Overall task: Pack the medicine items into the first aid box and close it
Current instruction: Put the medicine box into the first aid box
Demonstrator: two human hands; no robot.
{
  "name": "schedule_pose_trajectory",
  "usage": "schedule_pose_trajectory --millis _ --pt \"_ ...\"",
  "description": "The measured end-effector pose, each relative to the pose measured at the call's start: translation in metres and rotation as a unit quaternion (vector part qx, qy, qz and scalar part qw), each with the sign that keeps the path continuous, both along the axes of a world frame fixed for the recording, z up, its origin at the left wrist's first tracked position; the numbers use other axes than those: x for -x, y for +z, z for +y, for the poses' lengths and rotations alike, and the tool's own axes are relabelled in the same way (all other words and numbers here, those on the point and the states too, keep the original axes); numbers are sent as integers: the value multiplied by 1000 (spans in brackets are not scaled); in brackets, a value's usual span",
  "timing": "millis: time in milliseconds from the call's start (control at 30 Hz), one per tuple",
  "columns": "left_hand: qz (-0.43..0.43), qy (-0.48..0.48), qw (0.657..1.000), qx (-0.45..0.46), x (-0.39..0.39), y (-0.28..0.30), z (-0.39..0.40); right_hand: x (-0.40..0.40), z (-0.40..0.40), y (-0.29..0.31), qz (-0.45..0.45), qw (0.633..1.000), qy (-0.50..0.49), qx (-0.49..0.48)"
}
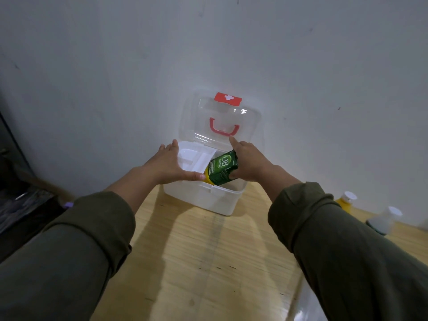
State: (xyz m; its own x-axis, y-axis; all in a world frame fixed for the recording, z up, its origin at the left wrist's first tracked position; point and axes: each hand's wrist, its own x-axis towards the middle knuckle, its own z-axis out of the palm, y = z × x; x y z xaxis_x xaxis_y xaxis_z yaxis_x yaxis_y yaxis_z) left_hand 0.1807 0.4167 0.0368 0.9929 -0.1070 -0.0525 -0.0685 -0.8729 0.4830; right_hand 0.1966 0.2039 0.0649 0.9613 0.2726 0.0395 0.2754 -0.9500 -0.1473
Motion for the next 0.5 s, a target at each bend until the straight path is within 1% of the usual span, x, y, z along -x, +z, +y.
schedule_pose_trajectory --millis 133,200,333,500 --pt "1 2 1000 11 2 2 0 2 -4 -6 19 999 1 -39" --pt "0 0 1000 12 3 3 -1 2 -5 -12 17 999 10 -37" --pt "-3 -2 1000 8 4 4 -1 -3 -2 -20 -44 995 36 87" --pt "5 -3 1000 3 4 4 -1 -11 4 -22 -41 994 26 102"
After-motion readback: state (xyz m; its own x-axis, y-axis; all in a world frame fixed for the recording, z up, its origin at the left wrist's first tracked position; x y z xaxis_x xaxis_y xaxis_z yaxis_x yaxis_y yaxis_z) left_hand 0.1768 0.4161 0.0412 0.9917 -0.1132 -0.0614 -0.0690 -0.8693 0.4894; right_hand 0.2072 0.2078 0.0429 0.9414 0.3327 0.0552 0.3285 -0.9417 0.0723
